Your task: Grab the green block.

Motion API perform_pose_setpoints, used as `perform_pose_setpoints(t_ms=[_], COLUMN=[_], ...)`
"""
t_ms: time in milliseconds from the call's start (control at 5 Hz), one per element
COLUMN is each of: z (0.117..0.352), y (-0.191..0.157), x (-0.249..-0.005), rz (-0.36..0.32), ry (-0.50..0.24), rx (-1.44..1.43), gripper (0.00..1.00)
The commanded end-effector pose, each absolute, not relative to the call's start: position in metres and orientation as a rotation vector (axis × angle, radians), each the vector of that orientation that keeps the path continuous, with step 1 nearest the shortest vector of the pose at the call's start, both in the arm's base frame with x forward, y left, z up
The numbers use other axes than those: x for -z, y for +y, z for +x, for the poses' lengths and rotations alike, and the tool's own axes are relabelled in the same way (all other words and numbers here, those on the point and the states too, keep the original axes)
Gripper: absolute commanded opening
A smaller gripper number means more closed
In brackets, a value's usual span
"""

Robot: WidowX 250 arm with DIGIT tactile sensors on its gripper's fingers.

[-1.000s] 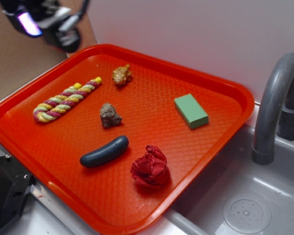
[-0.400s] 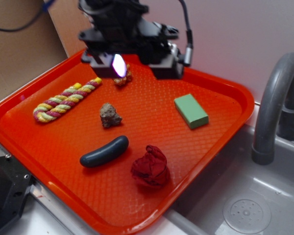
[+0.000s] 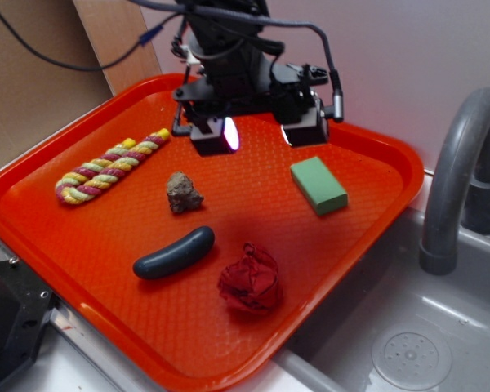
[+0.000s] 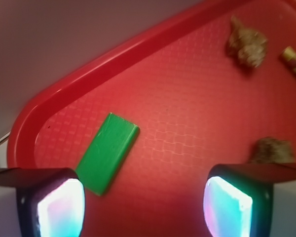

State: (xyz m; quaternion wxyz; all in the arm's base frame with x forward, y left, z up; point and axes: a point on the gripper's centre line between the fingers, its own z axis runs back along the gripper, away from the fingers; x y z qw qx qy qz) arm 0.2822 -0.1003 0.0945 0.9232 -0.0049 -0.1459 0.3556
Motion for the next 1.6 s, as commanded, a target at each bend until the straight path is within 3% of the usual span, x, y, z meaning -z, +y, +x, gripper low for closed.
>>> perform_pose_setpoints(t_ms=[0,200,400,600,1000,1200,1400], z=[0.313,0.325,0.328,0.318,0.297,0.300,0.312], y=[-0.089,-0.107,-0.115,-0.105,-0.093,-0.097,-0.106], x=[-0.083,-0.069,-0.057,-0.048,-0.053,-0.058,-0.092], rz=[-0.085,-0.101,-0.075,-0.019,0.044,0.054,0.030], ry=[-0.289,-0.263,-0.239,-0.228,-0.257,-0.272,-0.287], rx=[-0.841,-0.851,-0.865,-0.894,-0.841,-0.685,-0.450], gripper=[1.00,1.00,1.00,0.00,0.00,0.00,0.00])
